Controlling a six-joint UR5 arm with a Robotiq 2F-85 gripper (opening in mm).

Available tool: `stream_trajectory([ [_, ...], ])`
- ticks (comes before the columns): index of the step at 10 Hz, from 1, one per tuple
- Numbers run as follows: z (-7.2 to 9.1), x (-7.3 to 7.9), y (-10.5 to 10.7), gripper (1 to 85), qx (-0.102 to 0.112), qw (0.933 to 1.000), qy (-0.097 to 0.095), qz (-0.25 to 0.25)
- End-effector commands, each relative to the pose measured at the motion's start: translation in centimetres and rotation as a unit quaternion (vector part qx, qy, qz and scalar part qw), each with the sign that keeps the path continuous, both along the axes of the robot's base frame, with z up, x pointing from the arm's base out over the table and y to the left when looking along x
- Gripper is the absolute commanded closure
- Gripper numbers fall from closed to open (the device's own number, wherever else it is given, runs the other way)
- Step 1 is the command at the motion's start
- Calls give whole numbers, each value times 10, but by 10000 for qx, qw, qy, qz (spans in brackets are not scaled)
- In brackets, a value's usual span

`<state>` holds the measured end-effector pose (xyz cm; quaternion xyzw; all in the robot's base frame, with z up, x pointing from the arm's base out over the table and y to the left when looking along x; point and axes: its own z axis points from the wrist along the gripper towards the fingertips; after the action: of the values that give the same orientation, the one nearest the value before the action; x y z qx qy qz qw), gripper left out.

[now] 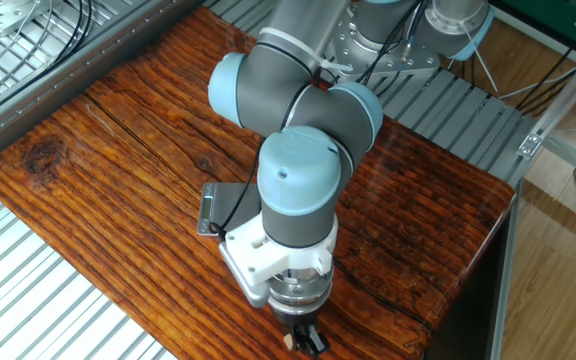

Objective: Place the block on the scale

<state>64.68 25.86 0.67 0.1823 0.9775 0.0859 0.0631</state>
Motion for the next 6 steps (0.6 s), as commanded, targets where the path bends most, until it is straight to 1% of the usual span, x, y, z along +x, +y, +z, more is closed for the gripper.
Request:
stream_trajectory([
  [1,3,-3,-2,717,-37,9998,105,-183],
  [2,4,-5,-4,790,-92,9996,157,-231],
  [3,7,-7,-5,823,-111,9994,206,-264],
  [4,13,-10,-7,843,-142,9992,267,-265],
  [5,23,-12,-7,847,-134,9991,339,-217],
  [6,36,-17,-13,847,-178,9988,450,-113],
])
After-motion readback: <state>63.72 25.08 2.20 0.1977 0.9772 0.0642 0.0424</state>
